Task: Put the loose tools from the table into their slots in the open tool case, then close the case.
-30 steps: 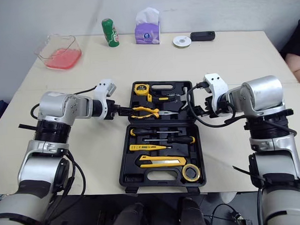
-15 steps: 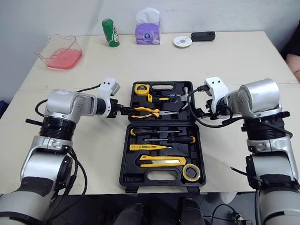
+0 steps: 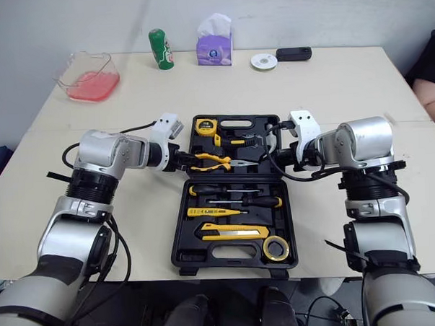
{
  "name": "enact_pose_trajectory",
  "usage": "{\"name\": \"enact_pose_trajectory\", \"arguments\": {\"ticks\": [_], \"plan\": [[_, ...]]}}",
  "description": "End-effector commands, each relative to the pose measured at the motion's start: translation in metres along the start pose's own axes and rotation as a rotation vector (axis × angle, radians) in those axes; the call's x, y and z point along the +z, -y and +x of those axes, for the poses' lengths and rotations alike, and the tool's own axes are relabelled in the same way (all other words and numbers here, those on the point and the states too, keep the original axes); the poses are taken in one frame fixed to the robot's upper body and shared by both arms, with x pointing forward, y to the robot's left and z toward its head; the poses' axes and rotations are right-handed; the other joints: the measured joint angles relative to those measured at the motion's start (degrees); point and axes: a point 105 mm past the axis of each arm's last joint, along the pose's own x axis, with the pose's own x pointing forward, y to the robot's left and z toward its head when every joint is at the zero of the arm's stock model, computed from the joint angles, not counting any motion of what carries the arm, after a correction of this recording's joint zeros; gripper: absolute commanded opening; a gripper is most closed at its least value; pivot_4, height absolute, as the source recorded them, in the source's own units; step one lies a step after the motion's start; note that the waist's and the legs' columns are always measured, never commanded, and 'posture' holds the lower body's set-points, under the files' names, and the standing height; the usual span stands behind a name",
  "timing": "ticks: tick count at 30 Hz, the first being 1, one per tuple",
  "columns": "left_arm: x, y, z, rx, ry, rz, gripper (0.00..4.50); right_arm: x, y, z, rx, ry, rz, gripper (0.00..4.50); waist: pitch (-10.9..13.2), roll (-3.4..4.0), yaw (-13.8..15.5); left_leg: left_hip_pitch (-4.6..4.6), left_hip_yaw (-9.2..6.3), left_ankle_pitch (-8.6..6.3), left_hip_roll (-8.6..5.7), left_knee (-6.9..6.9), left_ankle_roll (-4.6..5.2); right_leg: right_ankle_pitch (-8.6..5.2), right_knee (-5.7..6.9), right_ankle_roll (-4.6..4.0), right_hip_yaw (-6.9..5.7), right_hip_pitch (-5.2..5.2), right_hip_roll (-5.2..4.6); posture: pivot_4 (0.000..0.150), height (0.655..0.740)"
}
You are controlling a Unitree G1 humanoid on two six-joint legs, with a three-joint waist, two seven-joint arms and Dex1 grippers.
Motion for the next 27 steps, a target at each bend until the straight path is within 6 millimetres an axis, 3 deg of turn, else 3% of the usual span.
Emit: {"name": "enact_pose_trajectory", "arguments": {"ticks": [1, 7, 11, 16, 19, 21, 27], "plan": [[0.012, -0.005, -0.002, 0.021, 0.076, 0.001, 0.54, 0.013, 0.014, -0.01, -0.077, 0.107, 0.036, 0.0, 0.0, 0.0, 0.0, 0.0, 0.0, 0.01, -0.01, 0.0, 0.0, 0.0, 0.0, 0.0, 0.01, 0.0, -0.01, 0.15, 0.74], [0.044, -0.01, -0.01, 0.05, 0.288, 0.009, 0.35, 0.033, 0.001, -0.019, -0.026, 0.336, -0.05, 0.0, 0.0, 0.0, -0.1, -0.15, 0.02, 0.04, -0.04, 0.01, -0.01, 0.0, 0.06, 0.0, 0.04, -0.19, -0.05, 0.15, 0.74], [0.065, -0.019, -0.028, 0.08, 0.539, 0.078, 0.28, 0.052, -0.001, -0.042, -0.091, 0.68, -0.234, 0.0, 0.0, 0.0, -0.4, -0.28, 0.08, 0.05, -0.04, -0.13, -0.02, 0.0, 0.05, 0.0, 0.04, -0.42, -0.02, 0.15, 0.74], [0.059, -0.028, -0.037, 0.145, 0.681, 0.224, 0.1, 0.034, 0.004, -0.041, -0.164, 0.781, -0.364, 0.0, 0.0, -0.01, -1.1, -0.48, 0.36, 0.05, -0.04, -0.21, -0.02, 0.0, 0.1, 0.0, 0.13, -0.78, -0.04, 0.15, 0.74], [0.057, -0.041, -0.05, 0.254, 0.826, 0.298, 0.05, 0.016, 0.001, -0.039, -0.253, 0.85, -0.615, 0.0, 0.0, -0.01, -1.2, -0.63, 0.39, 0.06, -0.03, -0.12, 0.0, 0.0, 0.16, 0.0, 0.15, -0.94, -0.04, 0.15, 0.74], [0.048, -0.049, -0.051, 0.311, 0.822, 0.325, 0.0, 0.006, 0.001, -0.039, -0.314, 0.89, -0.773, 0.0, 0.0, -0.02, -1.3, -0.65, 0.46, 0.06, -0.03, -0.11, 0.0, 0.0, 0.21, 0.0, 0.21, -1.01, -0.04, 0.15, 0.74], [0.03, -0.054, -0.066, 0.387, 0.932, 0.453, 0.0, -0.036, 0.005, -0.03, -0.407, 0.891, -1.212, 0.0, 0.0, -0.03, -1.3, -0.6, 0.55, 0.08, -0.01, -0.07, 0.04, 0.0, 0.28, 0.0, 0.25, -1.0, -0.1, 0.15, 0.74]]}}
